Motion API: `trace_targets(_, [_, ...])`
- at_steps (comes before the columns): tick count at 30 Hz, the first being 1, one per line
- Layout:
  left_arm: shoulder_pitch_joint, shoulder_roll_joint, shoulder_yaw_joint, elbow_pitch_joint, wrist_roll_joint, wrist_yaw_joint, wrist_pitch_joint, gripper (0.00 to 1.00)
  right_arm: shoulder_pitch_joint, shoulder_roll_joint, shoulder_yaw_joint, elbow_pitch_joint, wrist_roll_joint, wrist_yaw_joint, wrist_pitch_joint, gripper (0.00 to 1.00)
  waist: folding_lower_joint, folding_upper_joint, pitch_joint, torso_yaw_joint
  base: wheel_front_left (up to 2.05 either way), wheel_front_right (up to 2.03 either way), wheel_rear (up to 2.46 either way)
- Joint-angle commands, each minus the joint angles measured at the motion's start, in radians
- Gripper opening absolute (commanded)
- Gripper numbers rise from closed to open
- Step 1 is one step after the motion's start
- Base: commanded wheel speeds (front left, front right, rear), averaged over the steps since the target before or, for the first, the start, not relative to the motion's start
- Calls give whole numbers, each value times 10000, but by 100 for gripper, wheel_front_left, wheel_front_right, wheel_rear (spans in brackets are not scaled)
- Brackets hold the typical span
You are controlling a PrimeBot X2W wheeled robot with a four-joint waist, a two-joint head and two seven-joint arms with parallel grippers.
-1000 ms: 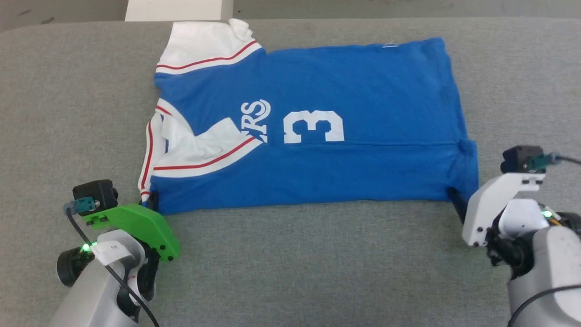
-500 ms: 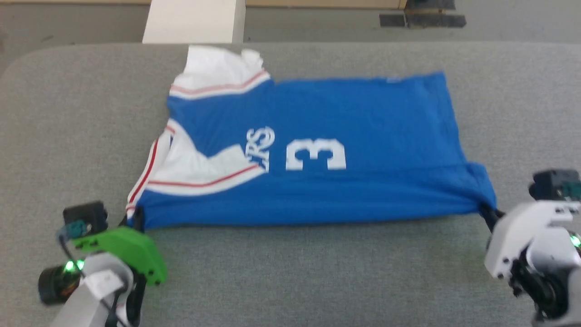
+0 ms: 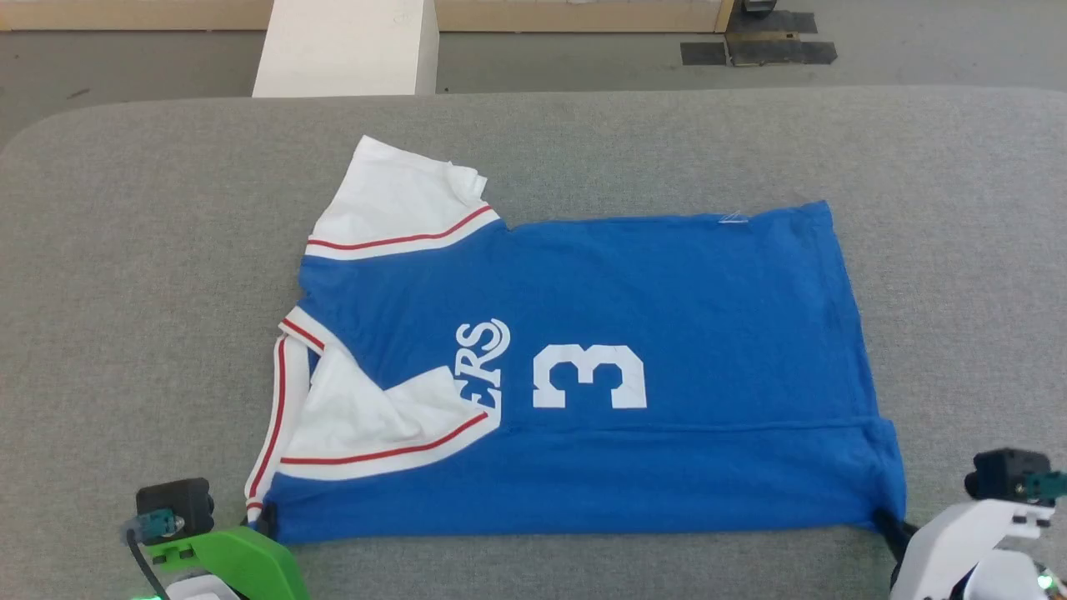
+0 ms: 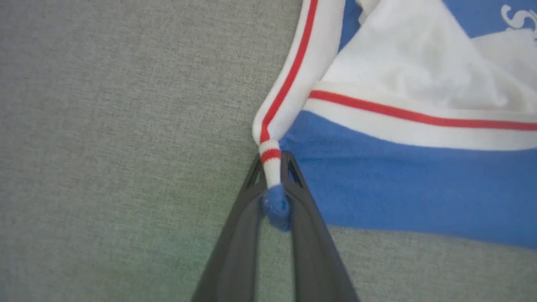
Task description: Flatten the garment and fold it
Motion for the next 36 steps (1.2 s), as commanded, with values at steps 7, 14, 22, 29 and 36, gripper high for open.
trace_targets(7, [-100, -276, -33, 628, -125, -350, -529, 44, -5, -28, 179, 1114, 251, -21, -1114, 35, 0, -1, -149, -84, 0, 0, 0])
trace_targets(14, [-168, -165, 58, 352, 35, -508, -1040, 100, 184, -28, 454, 383, 304, -21, -2312, 100, 0, -1, -312, -227, 0, 0, 0])
trace_targets(22, [-2235, 918, -9, -368, 1460, -1065, -1653, 100, -473, -28, 1139, -895, -374, -21, -5663, 100, 0, -1, 702, -658, 0, 0, 0])
trace_targets(29, [-7798, 1320, -676, 1249, 1951, -3298, 248, 100, -2286, -343, 2185, -728, -833, -21, -8292, 100, 0, -1, 2903, -1158, 0, 0, 0])
trace_targets(36, [-10604, 1169, -670, 2990, 1376, -3859, 2576, 100, -3099, -335, 2632, -536, -714, -21, -8451, 100, 0, -1, 3903, -1717, 0, 0, 0])
